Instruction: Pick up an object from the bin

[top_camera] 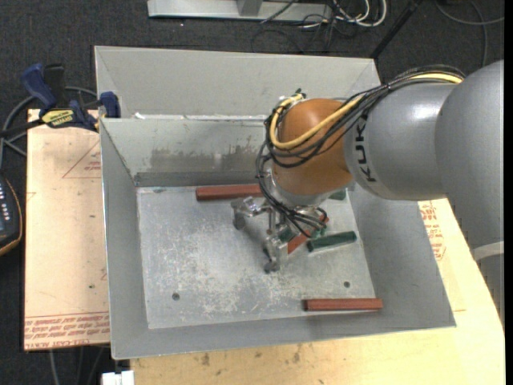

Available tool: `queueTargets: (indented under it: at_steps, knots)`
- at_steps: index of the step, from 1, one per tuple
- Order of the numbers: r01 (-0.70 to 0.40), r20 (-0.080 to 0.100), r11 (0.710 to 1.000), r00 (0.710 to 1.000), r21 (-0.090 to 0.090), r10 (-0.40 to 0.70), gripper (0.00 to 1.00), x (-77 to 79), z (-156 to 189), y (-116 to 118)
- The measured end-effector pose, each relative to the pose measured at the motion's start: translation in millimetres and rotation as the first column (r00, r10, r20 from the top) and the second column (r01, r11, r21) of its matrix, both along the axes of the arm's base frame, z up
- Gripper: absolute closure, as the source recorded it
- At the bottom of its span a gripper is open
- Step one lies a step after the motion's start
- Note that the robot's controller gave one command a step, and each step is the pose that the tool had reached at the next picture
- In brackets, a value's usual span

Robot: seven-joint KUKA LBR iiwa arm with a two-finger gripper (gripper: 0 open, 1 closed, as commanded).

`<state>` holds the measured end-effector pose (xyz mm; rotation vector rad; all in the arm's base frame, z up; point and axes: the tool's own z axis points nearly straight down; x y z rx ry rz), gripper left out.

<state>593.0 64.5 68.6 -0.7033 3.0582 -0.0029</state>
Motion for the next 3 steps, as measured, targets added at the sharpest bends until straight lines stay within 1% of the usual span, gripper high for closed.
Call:
queueTargets:
  at_steps: [1,2,3]
  knots:
    - [0.007,0.004,1.0,1.0,-0.001,-0.007,0.0,39.1,15,-92]
    - [0.0,-0.001,1.0,1.0,0.003,0.0,1.0,37.6,14,-85]
    - [-0.036,0.009,0.999,0.999,0.002,0.036,1.0,40.3,167,-74]
